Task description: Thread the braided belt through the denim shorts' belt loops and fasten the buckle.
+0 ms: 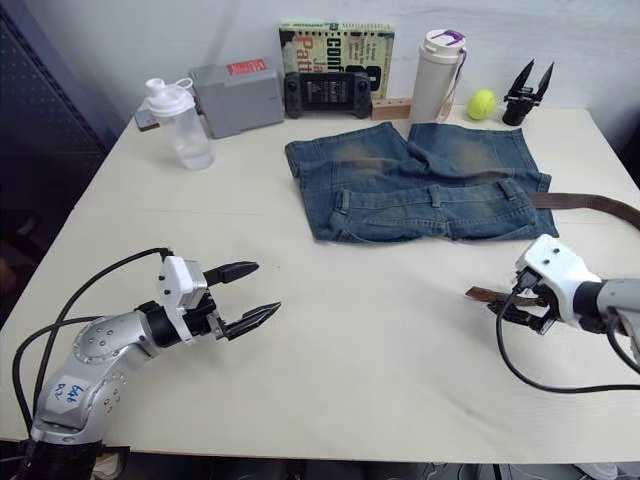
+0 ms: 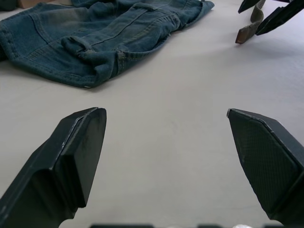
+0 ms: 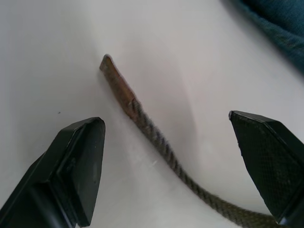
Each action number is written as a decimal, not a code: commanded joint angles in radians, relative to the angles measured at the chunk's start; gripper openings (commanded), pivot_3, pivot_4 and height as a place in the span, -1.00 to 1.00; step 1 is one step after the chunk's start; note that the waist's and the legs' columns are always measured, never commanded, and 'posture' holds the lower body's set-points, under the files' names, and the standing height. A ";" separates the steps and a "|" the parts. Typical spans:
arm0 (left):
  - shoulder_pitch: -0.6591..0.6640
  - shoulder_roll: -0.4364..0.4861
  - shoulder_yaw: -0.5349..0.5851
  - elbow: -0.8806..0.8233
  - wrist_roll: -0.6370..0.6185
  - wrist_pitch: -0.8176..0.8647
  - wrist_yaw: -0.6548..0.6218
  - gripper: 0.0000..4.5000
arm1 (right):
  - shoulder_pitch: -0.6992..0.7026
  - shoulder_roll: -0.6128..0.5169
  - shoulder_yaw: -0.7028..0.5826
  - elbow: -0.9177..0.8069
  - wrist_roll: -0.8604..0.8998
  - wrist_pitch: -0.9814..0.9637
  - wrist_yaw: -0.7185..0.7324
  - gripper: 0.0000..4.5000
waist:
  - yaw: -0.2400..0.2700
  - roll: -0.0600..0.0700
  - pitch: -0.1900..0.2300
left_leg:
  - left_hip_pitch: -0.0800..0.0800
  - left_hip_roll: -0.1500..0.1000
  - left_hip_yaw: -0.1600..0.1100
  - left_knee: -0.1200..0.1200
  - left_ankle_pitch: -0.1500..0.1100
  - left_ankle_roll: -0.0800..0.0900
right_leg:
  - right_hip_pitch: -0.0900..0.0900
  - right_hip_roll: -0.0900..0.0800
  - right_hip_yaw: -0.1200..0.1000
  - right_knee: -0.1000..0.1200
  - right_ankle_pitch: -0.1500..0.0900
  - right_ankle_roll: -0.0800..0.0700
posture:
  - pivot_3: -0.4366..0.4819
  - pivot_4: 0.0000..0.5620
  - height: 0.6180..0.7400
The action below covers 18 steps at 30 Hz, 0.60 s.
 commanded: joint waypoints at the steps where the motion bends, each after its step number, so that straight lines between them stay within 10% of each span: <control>1: 0.028 -0.008 0.003 -0.047 -0.022 -0.003 0.007 0.97 | -0.061 -0.042 0.076 0.041 -0.061 0.026 0.042 1.00 | 0.000 0.000 0.000 | 0.000 0.000 0.000 0.000 0.000 0.000 | 0.000 0.000 0.000 0.000 0.000 0.000 | -0.05 -0.47 0.85; 6: 0.045 -0.017 0.011 -0.071 -0.024 0.009 0.029 0.97 | -0.118 -0.083 0.188 0.122 -0.140 0.013 0.123 1.00 | 0.003 0.000 0.000 | -0.001 -0.001 -0.001 0.001 0.000 0.000 | 0.000 -0.001 0.000 -0.001 0.000 0.000 | -0.05 -0.47 0.85; 16: 0.066 -0.020 0.018 -0.102 -0.028 0.014 0.062 1.00 | -0.158 -0.044 0.247 0.181 -0.191 -0.013 0.171 -0.91 | 0.002 0.000 0.000 | 0.001 0.000 -0.005 0.002 0.000 0.000 | 0.006 -0.001 -0.004 -0.004 0.000 0.001 | -0.05 -0.47 0.85; 18: 0.060 -0.012 0.023 -0.096 -0.031 0.012 0.058 1.00 | -0.160 -0.033 0.245 0.181 -0.195 -0.027 0.172 -0.98 | 0.001 -0.001 0.000 | 0.002 0.000 -0.007 0.002 0.000 0.000 | 0.009 -0.001 -0.005 -0.005 0.000 0.001 | -0.05 -0.47 0.85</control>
